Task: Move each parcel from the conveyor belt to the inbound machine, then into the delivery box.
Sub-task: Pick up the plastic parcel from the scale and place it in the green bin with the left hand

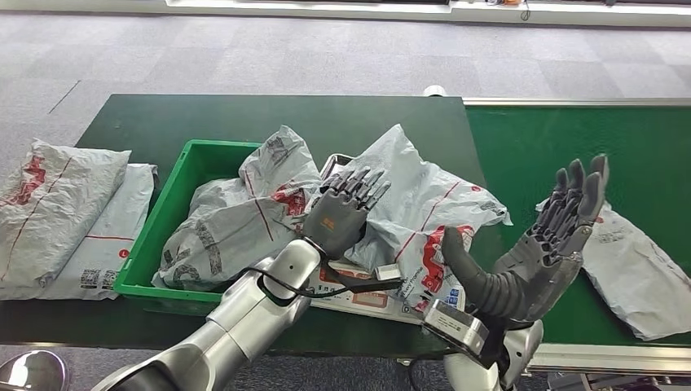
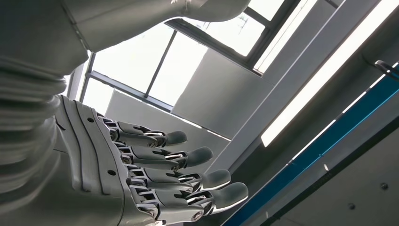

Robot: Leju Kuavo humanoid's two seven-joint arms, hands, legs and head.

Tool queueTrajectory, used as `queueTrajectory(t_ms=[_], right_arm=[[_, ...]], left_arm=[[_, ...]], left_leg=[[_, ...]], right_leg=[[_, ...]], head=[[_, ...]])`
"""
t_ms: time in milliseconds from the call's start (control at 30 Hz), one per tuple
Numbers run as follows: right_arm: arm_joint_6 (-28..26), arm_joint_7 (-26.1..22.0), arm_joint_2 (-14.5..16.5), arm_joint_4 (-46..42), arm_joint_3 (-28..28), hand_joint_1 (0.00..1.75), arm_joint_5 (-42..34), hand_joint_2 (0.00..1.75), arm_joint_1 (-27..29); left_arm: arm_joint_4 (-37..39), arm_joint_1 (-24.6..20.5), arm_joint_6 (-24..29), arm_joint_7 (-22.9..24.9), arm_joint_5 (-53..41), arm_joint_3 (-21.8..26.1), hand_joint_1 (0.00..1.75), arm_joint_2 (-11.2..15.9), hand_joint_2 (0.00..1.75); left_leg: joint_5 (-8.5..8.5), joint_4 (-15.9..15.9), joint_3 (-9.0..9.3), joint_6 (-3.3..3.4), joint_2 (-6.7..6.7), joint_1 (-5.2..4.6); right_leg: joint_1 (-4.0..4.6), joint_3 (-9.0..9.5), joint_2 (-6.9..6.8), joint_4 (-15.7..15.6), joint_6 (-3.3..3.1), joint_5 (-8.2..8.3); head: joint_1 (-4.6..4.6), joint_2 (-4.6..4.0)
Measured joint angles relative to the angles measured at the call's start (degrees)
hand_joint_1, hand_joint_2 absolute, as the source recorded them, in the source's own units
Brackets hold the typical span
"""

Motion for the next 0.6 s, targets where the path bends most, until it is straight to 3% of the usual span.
queueTrajectory(t_ms=[333, 367, 467, 500, 600], right_arm=[[0.0, 0.08, 0.06, -0.04, -0.03, 0.0, 0.53, 1.75, -0.37], [0.0, 0.05, 0.06, -0.04, -0.03, 0.0, 0.52, 1.75, -0.37], [0.0, 0.04, 0.08, -0.04, -0.04, 0.0, 0.5, 1.75, -0.38], [0.0, 0.05, 0.08, -0.04, -0.04, 0.0, 0.51, 1.75, -0.38], [0.0, 0.19, 0.08, -0.04, -0.05, 0.0, 0.54, 1.75, -0.37]], left_arm=[[6.56, -2.84, -4.1, -1.99, 0.0, 0.0, 0.0, -1.74, 1.75], [6.83, -2.99, -4.23, -2.03, 0.0, 0.0, 0.32, -1.82, 1.75], [7.57, -3.33, -4.55, -2.64, 0.0, 0.0, 1.63, -1.99, 1.75], [7.81, -3.37, -4.54, -2.98, 0.0, 0.0, 1.75, -2.02, 1.75], [8.44, -3.35, -4.1, -3.84, 0.0, 0.0, 1.75, -2.05, 1.75]], left_leg=[[0.0, -0.01, 0.01, 0.0, -0.02, 0.0], [0.0, 0.0, 0.02, 0.0, -0.02, 0.0], [0.01, 0.0, 0.04, 0.01, -0.02, 0.0], [0.01, 0.0, 0.04, 0.02, -0.02, 0.0], [0.03, 0.0, 0.04, 0.03, -0.02, 0.0]], right_leg=[[0.0, 0.04, -0.03, 0.0, 0.0, -0.01], [0.0, 0.05, -0.03, 0.0, 0.0, -0.01], [0.0, 0.07, -0.03, 0.0, 0.01, 0.0], [0.0, 0.08, -0.03, 0.0, 0.01, 0.0], [0.0, 0.08, -0.03, 0.0, 0.02, 0.01]], head=[[0.0, 0.0], [0.0, 0.0], [0.0, 0.0], [0.0, 0.0], [0.0, 0.0]])
